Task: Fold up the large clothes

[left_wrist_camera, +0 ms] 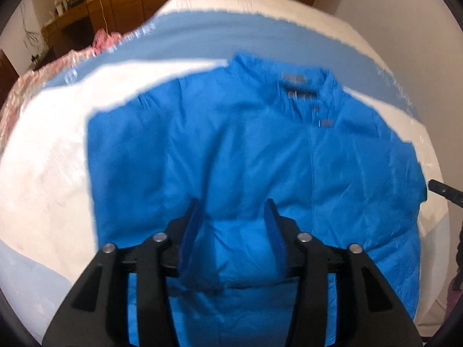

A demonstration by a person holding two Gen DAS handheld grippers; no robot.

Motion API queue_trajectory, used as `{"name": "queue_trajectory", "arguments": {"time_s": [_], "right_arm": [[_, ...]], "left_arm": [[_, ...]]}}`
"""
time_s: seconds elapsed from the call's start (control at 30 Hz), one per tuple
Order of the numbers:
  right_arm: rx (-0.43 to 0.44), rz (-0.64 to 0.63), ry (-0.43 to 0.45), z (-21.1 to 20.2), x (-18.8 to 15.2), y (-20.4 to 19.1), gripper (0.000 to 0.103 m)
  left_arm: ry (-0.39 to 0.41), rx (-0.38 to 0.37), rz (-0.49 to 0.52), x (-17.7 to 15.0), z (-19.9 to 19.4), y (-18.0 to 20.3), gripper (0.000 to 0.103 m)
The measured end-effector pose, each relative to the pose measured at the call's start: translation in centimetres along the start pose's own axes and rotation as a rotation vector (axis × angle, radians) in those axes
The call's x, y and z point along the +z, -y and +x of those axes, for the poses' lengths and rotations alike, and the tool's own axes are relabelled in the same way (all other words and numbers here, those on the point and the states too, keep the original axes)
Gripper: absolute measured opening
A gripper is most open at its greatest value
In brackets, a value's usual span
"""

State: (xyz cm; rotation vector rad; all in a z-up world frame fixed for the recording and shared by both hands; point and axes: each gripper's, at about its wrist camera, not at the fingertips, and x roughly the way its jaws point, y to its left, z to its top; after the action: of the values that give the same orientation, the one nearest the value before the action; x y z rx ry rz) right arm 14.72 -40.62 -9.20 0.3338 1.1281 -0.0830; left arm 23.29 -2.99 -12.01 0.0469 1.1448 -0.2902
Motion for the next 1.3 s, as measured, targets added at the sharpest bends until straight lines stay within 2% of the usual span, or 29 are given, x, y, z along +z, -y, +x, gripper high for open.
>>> {"name": "queue_trajectory", "arguments": {"time_s": [0.1,0.2,0.33,0.43,0.53,0.63,0.73,0.83,0.93,1.03,1.2,1.3], "right_arm": [[0.036,-0.031,-0.009,0.5,1.2,-1.9,0.020],[0.000,-0.048,-0.042,2.8,1.8,-3.2,0.020],[-0.047,-0.012,-0.104,6.5,1.7,-2.7,0.019],[-0.084,-0.030,-0.096,7.5,1.2,-2.8,0.019],[-0.107,-0.035,-0.090,7.8,1.4,-3.0,0.019],[-0.112,-0.027,-0.061,6.3,1.5,-3.2,0.019],[-0.103,-0.060,-0.001,3.6,0.5,-4.5,0.020],[-0.083,-0.070,0.033,1.8,-1.1,-5.6,0.020],[-0.087,-0.086,0.010,2.6,-2.3,-5.9,0.020],[-0.097,-0.081,-0.018,4.1,-3.0,-6.0,0.020],[-0.081,-0.116,-0.021,6.3,-3.6,-5.8,0.020],[-0.104,-0.123,-0.003,6.6,-4.1,-6.1,0.020]], "left_arm": [[-0.001,0.026,-0.013,1.2,0.4,-0.6,0.045],[-0.034,0.051,-0.013,1.8,2.2,-0.9,0.045],[-0.052,0.078,0.036,2.0,4.2,-0.9,0.048],[-0.051,0.065,0.037,2.2,4.8,-1.1,0.048],[-0.060,0.060,0.023,2.5,5.0,-1.3,0.048],[-0.061,0.100,0.018,2.5,4.0,-0.7,0.045],[0.008,0.107,0.040,1.5,1.1,1.0,0.046],[0.029,0.105,0.055,-0.2,-0.4,2.6,0.046],[0.009,0.115,0.070,-1.5,0.2,3.2,0.046],[-0.054,0.121,0.054,-2.6,2.1,2.7,0.047],[-0.071,0.101,0.061,-3.1,3.7,1.9,0.047],[-0.075,0.106,0.058,-3.1,4.1,1.8,0.047]]}}
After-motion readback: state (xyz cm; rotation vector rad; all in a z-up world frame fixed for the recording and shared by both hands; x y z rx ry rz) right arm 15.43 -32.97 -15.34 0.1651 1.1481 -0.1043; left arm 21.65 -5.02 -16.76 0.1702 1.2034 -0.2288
